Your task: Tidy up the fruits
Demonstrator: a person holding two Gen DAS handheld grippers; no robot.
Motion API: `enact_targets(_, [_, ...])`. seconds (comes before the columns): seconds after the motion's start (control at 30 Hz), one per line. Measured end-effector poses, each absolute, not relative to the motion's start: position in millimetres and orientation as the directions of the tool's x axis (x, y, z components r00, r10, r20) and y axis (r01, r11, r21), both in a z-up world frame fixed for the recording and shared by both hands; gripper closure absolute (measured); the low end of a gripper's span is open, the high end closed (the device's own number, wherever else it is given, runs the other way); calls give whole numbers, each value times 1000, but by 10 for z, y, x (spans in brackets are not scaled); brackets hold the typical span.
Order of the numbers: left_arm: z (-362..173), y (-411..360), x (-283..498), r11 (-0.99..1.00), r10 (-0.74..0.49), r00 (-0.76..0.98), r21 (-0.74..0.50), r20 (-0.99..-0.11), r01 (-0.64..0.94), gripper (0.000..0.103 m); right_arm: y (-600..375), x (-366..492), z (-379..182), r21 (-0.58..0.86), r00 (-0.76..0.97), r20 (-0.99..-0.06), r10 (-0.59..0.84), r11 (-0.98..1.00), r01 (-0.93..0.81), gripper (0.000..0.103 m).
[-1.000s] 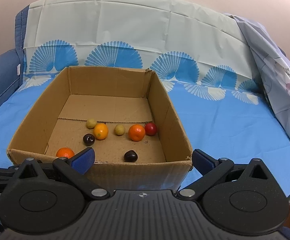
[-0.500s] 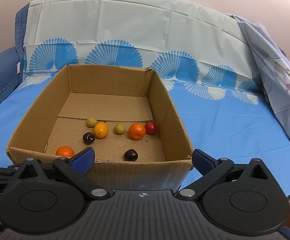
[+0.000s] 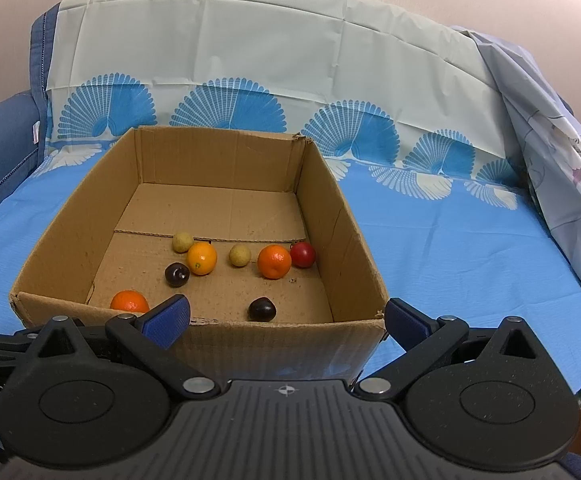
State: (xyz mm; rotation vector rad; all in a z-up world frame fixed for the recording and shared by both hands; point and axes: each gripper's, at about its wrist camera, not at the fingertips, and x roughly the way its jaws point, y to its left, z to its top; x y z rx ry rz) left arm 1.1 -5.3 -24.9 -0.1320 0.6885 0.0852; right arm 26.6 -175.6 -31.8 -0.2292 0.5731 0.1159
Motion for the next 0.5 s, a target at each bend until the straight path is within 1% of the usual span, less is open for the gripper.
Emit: enact_targets(0.5, [-261,-47,3,988,34,769,-93,-638,-122,0,-1747,275,-313,-187,835,-549,42,967,-172,1])
